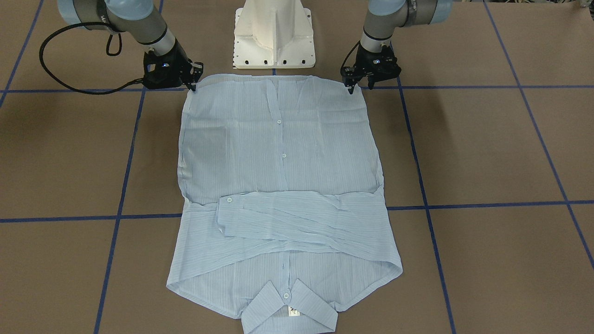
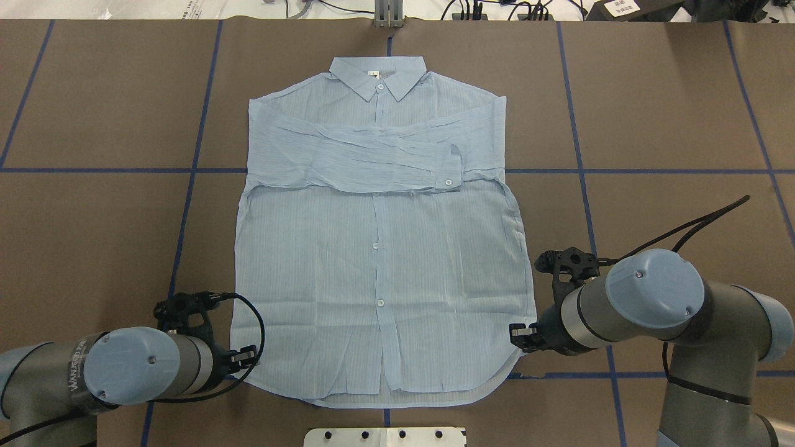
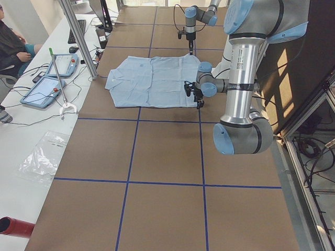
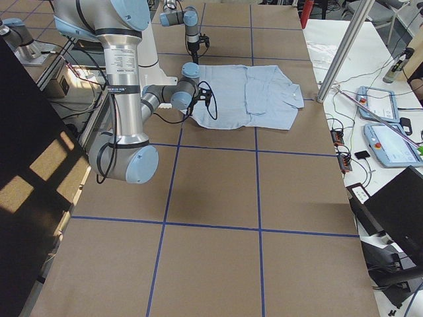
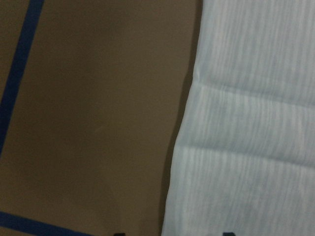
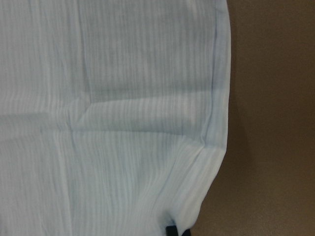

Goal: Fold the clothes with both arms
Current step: 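Lift the hem corners with both grippers and start pulling them farther away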

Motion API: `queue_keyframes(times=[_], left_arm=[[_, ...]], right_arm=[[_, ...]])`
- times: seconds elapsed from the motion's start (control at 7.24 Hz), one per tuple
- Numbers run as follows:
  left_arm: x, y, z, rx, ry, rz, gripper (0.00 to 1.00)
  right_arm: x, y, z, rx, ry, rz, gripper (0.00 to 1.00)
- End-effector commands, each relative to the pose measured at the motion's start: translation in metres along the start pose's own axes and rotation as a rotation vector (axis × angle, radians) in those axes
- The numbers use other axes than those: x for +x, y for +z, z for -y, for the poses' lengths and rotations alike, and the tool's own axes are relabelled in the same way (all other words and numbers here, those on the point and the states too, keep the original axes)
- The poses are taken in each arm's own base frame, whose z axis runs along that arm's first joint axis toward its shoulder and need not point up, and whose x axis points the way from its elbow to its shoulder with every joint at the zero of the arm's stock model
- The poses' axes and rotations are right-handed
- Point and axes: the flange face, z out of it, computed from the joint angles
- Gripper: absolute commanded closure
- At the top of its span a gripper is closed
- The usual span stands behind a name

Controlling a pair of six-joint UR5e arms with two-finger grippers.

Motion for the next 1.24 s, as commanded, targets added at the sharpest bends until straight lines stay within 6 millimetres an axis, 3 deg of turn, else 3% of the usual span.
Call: queue_keyframes(times=[0.0, 0.97, 1.1], left_arm=[[-0.0007, 0.0022, 0.0001, -0.001, 0.000, 0.004, 0.48], [0.0041, -0.0004, -0.0010, -0.005, -0.001, -0.004, 1.00], [0.0043, -0.0012, -0.0012, -0.007, -0.001, -0.006, 1.00]], right_arm=[[0.0011, -0.0014, 0.0024, 0.002, 0.005, -0.002, 1.00], [0.0017, -0.0059, 0.0067, 0.007, 0.012, 0.002, 1.00], [0.0027, -0.0064, 0.0087, 0.009, 0.015, 0.001, 1.00]])
